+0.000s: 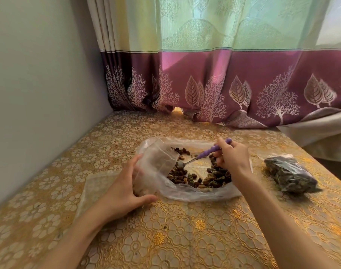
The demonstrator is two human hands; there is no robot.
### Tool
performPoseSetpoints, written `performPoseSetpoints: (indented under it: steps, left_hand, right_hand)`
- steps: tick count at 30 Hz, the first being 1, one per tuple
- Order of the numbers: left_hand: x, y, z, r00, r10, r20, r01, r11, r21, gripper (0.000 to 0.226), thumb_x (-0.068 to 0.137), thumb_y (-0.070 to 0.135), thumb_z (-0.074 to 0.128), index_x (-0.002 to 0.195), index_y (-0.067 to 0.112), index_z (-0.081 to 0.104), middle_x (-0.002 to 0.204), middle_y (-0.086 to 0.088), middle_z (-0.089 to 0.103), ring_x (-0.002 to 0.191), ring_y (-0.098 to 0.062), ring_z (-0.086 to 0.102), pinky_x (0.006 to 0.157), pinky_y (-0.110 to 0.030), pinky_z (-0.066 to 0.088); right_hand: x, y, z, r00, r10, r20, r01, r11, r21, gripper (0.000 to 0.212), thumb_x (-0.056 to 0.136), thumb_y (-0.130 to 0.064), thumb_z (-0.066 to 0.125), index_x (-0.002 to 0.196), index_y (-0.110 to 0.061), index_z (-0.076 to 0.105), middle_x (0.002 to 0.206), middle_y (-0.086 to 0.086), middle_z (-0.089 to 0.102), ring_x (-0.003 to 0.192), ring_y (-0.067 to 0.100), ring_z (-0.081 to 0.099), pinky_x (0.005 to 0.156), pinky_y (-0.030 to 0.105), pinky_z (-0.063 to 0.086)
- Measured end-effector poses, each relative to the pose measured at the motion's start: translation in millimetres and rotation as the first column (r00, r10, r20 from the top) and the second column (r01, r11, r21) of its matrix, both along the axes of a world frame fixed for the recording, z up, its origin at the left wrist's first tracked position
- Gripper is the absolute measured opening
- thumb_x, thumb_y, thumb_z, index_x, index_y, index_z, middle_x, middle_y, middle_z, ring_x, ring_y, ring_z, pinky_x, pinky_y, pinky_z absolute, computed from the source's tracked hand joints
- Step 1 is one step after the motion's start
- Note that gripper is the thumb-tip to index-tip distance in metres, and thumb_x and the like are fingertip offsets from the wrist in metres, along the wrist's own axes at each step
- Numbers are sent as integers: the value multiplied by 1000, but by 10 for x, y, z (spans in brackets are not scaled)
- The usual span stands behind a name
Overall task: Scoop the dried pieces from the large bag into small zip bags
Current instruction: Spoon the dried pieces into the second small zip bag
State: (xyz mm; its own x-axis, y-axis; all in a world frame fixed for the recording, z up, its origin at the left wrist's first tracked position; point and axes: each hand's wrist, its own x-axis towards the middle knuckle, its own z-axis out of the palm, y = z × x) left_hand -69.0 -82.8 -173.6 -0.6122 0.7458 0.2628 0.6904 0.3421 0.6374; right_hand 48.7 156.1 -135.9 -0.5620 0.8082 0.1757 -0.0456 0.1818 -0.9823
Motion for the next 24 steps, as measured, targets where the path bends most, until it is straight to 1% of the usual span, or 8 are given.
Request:
performPoseSetpoints:
  steps: [3, 7, 10, 12, 14, 18, 21, 24]
  left_hand:
    - [-67, 5, -25, 998, 4, -55, -5, 1000, -28, 100, 63, 47, 77, 123, 63, -1, 134, 20, 28, 112, 8, 31, 87, -5, 31]
    - [-170, -17, -4, 979, 36, -199, -52, 996, -74, 94, 70, 45, 73, 141, 40, 10, 144, 9, 34, 113, 3, 35, 93, -17, 34]
    - [-255, -84, 36, 966, 35, -257, -64, 992, -105, 89, 72, 47, 70, 140, 38, 14, 141, 9, 38, 111, 1, 40, 91, -20, 38]
    - [-291, -137, 35, 961, 53, -272, -81, 993, -91, 88, 72, 46, 70, 141, 36, 16, 140, 10, 39, 110, 2, 39, 89, -16, 36]
    - [-307, -178, 12, 969, 110, -220, -121, 992, -34, 90, 70, 47, 71, 141, 33, 17, 138, 12, 38, 110, 0, 38, 87, -13, 33]
    - [-278, -196, -25, 985, 163, -52, -161, 986, 39, 102, 58, 59, 66, 142, 31, 16, 130, 19, 27, 114, -3, 33, 89, -17, 32]
    - [-241, -195, -34, 993, 114, -34, -113, 993, 32, 103, 56, 61, 66, 142, 33, 16, 130, 23, 27, 117, 1, 33, 86, -6, 29]
    - [-219, -188, -39, 988, 122, -93, -123, 992, -7, 108, 54, 65, 63, 144, 27, 17, 132, 16, 32, 116, 0, 33, 93, -16, 31]
  right_hand:
    - [-16, -13, 2, 999, 45, 13, -43, 991, -126, 33, 96, -15, 48, 67, -5, 63, 53, 3, 66, 39, 7, 50, 36, 16, 36]
    - [-22, -31, 33, 998, 57, -11, -58, 970, -236, 30, 96, -12, 49, 70, -1, 60, 43, 0, 60, 36, 6, 52, 33, 14, 37]
    - [0, -16, 34, 999, 31, -16, -34, 966, -256, 30, 95, -10, 49, 70, -1, 61, 45, 2, 61, 37, 7, 53, 36, 15, 40]
    - [15, -1, 40, 1000, 10, -20, -15, 964, -265, 28, 95, -10, 48, 72, 0, 62, 48, 3, 61, 39, 8, 52, 36, 15, 39]
    - [21, 12, 53, 1000, -5, -23, -2, 962, -275, 28, 95, -11, 48, 72, -1, 61, 47, 2, 60, 39, 8, 51, 36, 15, 38]
    - [35, 19, 73, 997, -12, -76, -12, 951, -309, 31, 96, -9, 47, 67, -3, 59, 42, -2, 58, 37, 7, 48, 35, 15, 35]
    - [47, 12, 101, 992, -30, -125, -10, 953, -302, 31, 96, -12, 47, 68, -4, 57, 45, -2, 57, 41, 8, 48, 37, 17, 34]
    - [54, -9, 170, 983, -31, -182, -21, 960, -279, 31, 97, -13, 47, 69, -3, 58, 54, 4, 57, 42, 9, 48, 36, 17, 32]
